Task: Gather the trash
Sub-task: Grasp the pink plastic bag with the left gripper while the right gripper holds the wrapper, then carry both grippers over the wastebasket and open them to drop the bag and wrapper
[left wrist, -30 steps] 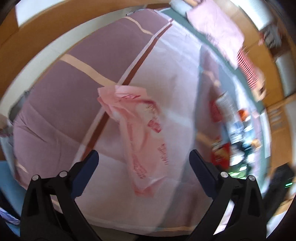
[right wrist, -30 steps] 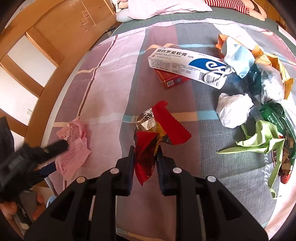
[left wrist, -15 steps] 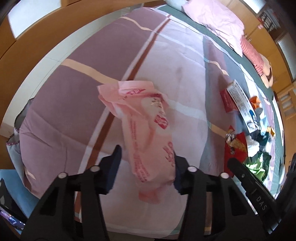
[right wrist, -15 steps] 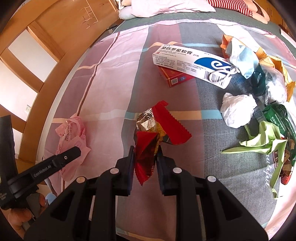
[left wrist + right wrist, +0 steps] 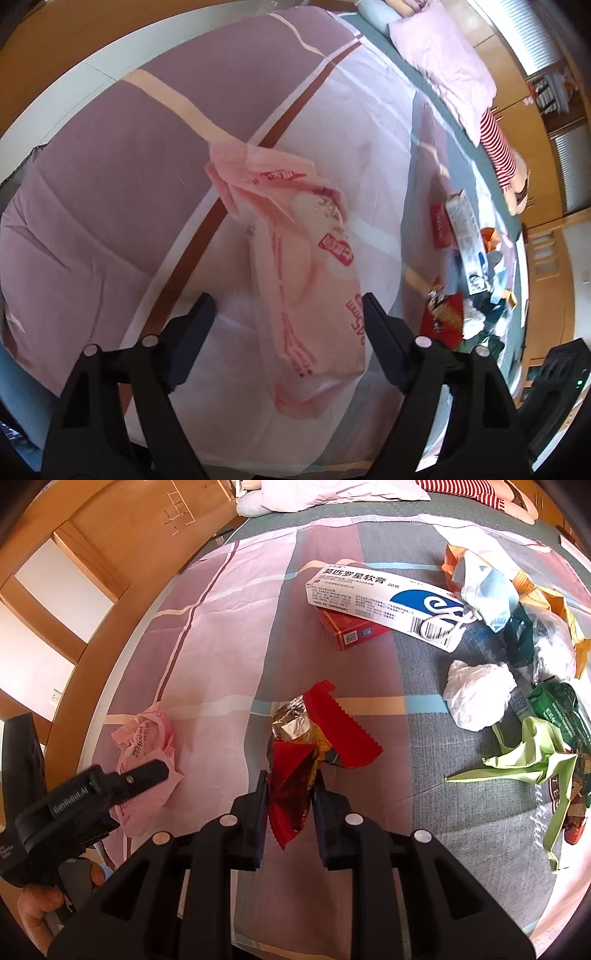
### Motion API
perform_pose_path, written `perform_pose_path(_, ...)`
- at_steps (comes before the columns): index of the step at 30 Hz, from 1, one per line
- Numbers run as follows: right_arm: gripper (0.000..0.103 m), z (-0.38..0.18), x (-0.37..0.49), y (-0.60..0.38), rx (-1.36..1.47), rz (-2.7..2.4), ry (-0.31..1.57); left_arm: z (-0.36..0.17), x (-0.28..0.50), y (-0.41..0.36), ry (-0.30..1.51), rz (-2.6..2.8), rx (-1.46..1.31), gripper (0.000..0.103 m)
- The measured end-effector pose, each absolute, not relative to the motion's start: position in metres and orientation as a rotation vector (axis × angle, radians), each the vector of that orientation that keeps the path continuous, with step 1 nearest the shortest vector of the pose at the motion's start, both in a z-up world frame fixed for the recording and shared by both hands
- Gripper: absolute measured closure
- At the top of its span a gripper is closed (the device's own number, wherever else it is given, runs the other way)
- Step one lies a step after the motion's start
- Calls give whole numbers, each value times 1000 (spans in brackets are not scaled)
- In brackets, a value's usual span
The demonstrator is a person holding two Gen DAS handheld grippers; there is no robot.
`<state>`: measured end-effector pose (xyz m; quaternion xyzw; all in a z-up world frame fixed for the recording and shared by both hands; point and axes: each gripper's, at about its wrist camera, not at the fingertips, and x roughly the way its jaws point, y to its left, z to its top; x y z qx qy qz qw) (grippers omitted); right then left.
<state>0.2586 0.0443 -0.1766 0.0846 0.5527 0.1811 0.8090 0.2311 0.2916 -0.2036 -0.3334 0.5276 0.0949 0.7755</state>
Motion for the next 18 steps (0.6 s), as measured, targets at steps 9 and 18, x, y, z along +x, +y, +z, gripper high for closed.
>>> perform_pose_path(9,80,-177,259,44,183,387,1180,-191,227,291,1097,192,-700,69)
perform_pose_path(18,80,-170,256,46,155,354,1136,-143,218,257,962,196,-479,69)
